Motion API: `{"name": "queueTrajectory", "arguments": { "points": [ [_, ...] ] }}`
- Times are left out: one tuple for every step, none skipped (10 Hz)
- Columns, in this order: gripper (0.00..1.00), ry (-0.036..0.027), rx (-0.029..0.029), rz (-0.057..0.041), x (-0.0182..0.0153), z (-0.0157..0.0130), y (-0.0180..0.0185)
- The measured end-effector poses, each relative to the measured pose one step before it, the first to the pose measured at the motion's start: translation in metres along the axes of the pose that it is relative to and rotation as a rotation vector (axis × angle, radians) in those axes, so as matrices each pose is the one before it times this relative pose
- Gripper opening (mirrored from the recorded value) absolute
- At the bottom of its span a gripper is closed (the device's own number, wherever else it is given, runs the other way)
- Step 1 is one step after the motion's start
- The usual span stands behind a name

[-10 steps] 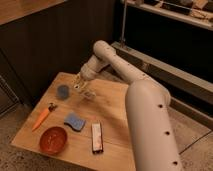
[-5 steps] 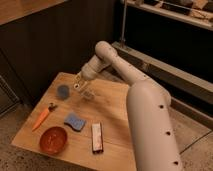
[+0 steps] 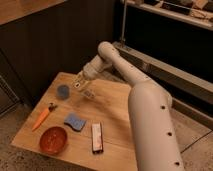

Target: Stand the bottle upright

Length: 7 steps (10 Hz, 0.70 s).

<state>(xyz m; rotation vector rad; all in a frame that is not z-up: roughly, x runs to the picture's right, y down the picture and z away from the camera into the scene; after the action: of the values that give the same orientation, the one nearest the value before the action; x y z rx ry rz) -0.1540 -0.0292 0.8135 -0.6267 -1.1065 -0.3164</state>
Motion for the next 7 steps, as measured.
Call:
{"name": "queueTrajectory", "arguments": {
  "points": [
    [0.32,-0.00696,0.01002,0.00194,-0.00038,-0.00156,-0.00158],
    [0.32,-0.00858,0.01338,0.00296,-0.00010,-0.00213,-0.00173],
    [0.32,-0.00745,0.01238,0.00570,0.00133,-0.00205,-0.00018],
    [0.32,-0.00464,0.00806,0.00841,0.00212,-0.00136,0.00110],
    [0.32,-0.00502,0.00824,0.00878,0.00251,-0.00080,0.00126],
    [0.32,-0.00774,0.01068,0.00772,0.00183,-0.00095,0.00075],
    [0.32,-0.00710,0.00998,0.00535,0.00136,-0.00077,0.00029]
  ]
}}
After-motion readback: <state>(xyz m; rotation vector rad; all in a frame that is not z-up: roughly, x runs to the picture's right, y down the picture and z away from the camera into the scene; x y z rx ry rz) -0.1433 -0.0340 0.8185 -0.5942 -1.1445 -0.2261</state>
